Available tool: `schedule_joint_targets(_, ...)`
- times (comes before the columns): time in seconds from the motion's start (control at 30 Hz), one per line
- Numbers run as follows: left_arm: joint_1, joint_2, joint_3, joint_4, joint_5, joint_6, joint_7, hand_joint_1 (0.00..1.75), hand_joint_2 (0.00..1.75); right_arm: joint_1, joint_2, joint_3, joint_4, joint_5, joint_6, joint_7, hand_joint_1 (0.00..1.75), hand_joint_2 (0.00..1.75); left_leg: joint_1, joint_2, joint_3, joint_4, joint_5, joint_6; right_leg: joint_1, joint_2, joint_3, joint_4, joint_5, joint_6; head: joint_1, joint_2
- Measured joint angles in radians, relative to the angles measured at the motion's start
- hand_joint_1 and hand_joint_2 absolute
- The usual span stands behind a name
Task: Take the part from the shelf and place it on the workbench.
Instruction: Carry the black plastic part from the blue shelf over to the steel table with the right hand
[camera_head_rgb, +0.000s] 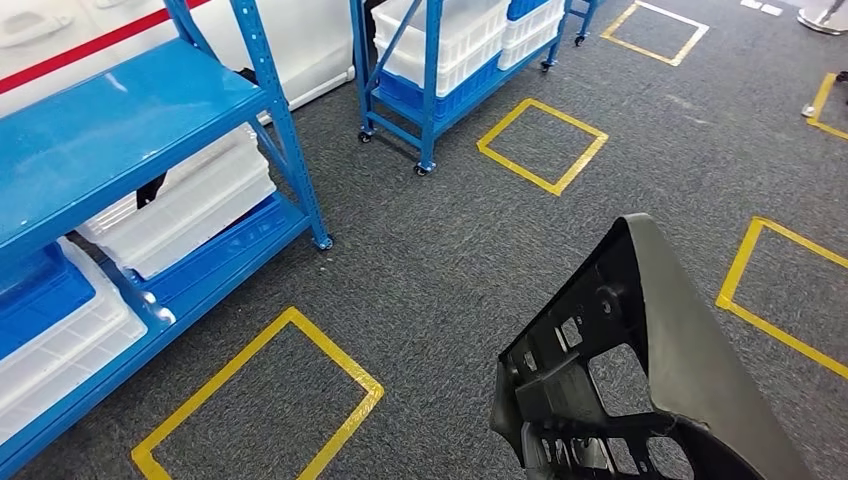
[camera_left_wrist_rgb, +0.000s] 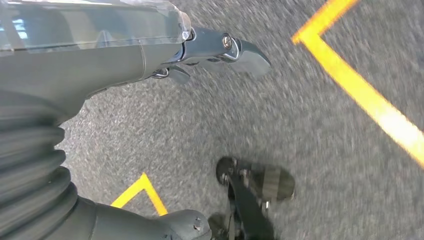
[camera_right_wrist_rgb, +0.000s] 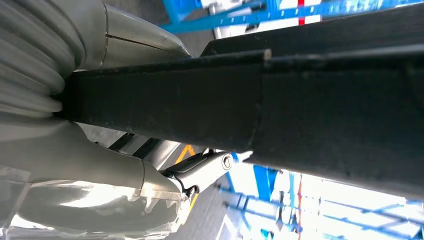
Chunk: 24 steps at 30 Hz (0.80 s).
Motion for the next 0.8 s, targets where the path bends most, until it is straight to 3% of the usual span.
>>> schedule_joint_targets(0.07, -0.002, -0.002, 0.000, 0.000, -0.002, -0.002, 0.000, 0.00, 1.75, 0.001, 0.004, -0.005, 0.000, 0.002, 0.001, 0.000, 1.75, 1.75, 0.000, 0.023, 0.006, 0.000, -0.004, -0.006, 0.000, -0.032, 0.078, -0.140, 0.062, -0.002, 0.000, 0.000)
schedule_joint_targets(0.13, -0.002, -0.003, 0.000, 0.000, -0.005, -0.004, 0.001, 0.00, 1.75, 0.001, 0.007, -0.009, 0.000, 0.005, 0.002, 0.000, 1.75, 1.75, -0.005, 0.040, 0.011, 0.003, -0.010, -0.016, 0.008, -0.068, 0.137, -0.249, 0.092, -0.015, -0.002, 0.000)
schedule_joint_targets(0.17, -0.003, -0.004, 0.000, 0.000, -0.006, -0.005, 0.000, 0.00, 1.75, 0.001, 0.009, -0.011, 0.000, 0.007, 0.002, 0.000, 1.75, 1.75, -0.008, 0.048, 0.013, 0.003, -0.012, -0.021, 0.013, -0.075, 0.144, -0.267, 0.091, -0.021, -0.003, 0.000)
schedule_joint_targets(0.23, -0.005, -0.004, 0.000, 0.000, -0.009, -0.010, -0.002, 0.00, 1.75, 0.003, 0.013, -0.015, 0.000, 0.012, 0.004, 0.000, 1.75, 1.75, -0.008, 0.063, 0.016, 0.002, -0.016, -0.031, 0.016, -0.054, 0.141, -0.270, 0.096, -0.035, -0.005, 0.000)
schedule_joint_targets(0.27, -0.006, -0.003, 0.000, 0.000, -0.010, -0.012, -0.004, 0.00, 1.75, 0.004, 0.014, -0.017, 0.000, 0.014, 0.004, 0.000, 1.75, 1.75, -0.007, 0.054, 0.015, 0.008, -0.023, -0.036, 0.014, -0.044, 0.141, -0.274, 0.099, -0.041, -0.005, 0.000)
schedule_joint_targets(0.33, -0.005, -0.003, 0.000, 0.000, -0.015, -0.013, -0.007, 0.00, 1.75, 0.004, 0.016, -0.018, -0.001, 0.015, -0.001, 0.000, 1.75, 1.75, -0.003, 0.003, -0.009, 0.069, -0.068, -0.044, 0.008, -0.023, 0.141, -0.281, 0.106, -0.054, -0.009, 0.000)
schedule_joint_targets(0.4, -0.002, -0.003, 0.000, 0.000, -0.018, -0.012, -0.008, 0.00, 1.75, 0.004, 0.016, -0.018, -0.002, 0.015, -0.004, 0.000, 1.75, 1.75, -0.001, -0.041, -0.068, 0.203, -0.135, -0.047, 0.009, -0.001, 0.138, -0.280, 0.108, -0.061, -0.012, 0.000)
schedule_joint_targets(0.43, 0.000, -0.003, 0.000, 0.000, -0.019, -0.012, -0.007, 0.00, 1.75, 0.004, 0.016, -0.018, -0.002, 0.014, -0.005, 0.000, 1.75, 1.75, -0.001, -0.047, -0.097, 0.264, -0.154, -0.047, 0.010, 0.013, 0.137, -0.279, 0.109, -0.063, -0.012, 0.000)
schedule_joint_targets(0.47, 0.002, -0.003, 0.000, 0.000, -0.019, -0.012, -0.007, 0.00, 1.75, 0.004, 0.016, -0.018, -0.002, 0.014, -0.005, 0.000, 1.75, 1.75, -0.001, -0.049, -0.113, 0.295, -0.155, -0.048, 0.011, 0.028, 0.136, -0.277, 0.109, -0.063, -0.012, 0.000)
schedule_joint_targets(0.5, 0.003, -0.003, 0.000, 0.000, -0.020, -0.012, -0.007, 0.00, 1.75, 0.004, 0.016, -0.018, -0.002, 0.013, -0.005, 0.000, 1.75, 1.75, 0.000, -0.050, -0.111, 0.284, -0.135, -0.047, 0.011, 0.043, 0.136, -0.274, 0.109, -0.063, -0.012, 0.000)
schedule_joint_targets(0.53, 0.003, -0.003, 0.000, 0.000, -0.020, -0.012, -0.006, 0.00, 1.75, 0.004, 0.016, -0.018, -0.002, 0.012, -0.005, 0.000, 1.75, 1.75, 0.001, -0.056, -0.091, 0.235, -0.098, -0.045, 0.011, 0.059, 0.136, -0.270, 0.108, -0.062, -0.012, 0.000)
schedule_joint_targets(0.6, 0.003, -0.002, 0.001, 0.000, -0.020, -0.012, -0.006, 0.00, 1.75, 0.004, 0.016, -0.018, -0.002, 0.012, -0.005, 0.000, 1.75, 1.75, 0.004, -0.103, -0.033, 0.098, -0.034, -0.040, 0.010, 0.085, 0.133, -0.263, 0.107, -0.058, -0.012, 0.000)
schedule_joint_targets(0.67, 0.002, -0.001, 0.001, 0.000, -0.020, -0.011, -0.006, 0.00, 1.75, 0.004, 0.016, -0.018, -0.002, 0.012, -0.005, 0.000, 1.75, 1.75, 0.005, -0.142, -0.008, 0.028, -0.016, -0.033, 0.009, 0.107, 0.125, -0.258, 0.109, -0.046, -0.012, 0.000)
schedule_joint_targets(0.73, 0.001, -0.001, 0.001, 0.000, -0.021, -0.011, -0.006, 0.00, 1.75, 0.004, 0.016, -0.018, -0.002, 0.012, -0.005, 0.000, 1.75, 1.75, 0.002, -0.130, -0.006, 0.020, -0.013, -0.023, 0.006, 0.130, 0.116, -0.260, 0.117, -0.030, -0.012, 0.000)
schedule_joint_targets(0.77, 0.000, -0.001, 0.001, 0.000, -0.021, -0.011, -0.006, 0.00, 1.75, 0.005, 0.016, -0.019, -0.002, 0.012, -0.006, 0.000, 1.75, 1.75, 0.002, -0.117, -0.003, 0.015, -0.009, -0.016, 0.005, 0.127, 0.113, -0.257, 0.116, -0.025, -0.013, 0.000)
schedule_joint_targets(0.8, 0.000, -0.001, 0.001, 0.000, -0.021, -0.011, -0.006, 0.00, 1.75, 0.005, 0.016, -0.019, -0.002, 0.012, -0.006, 0.000, 1.75, 1.75, 0.003, -0.103, -0.001, 0.009, -0.004, -0.009, 0.007, 0.109, 0.106, -0.244, 0.107, -0.021, -0.011, 0.000)
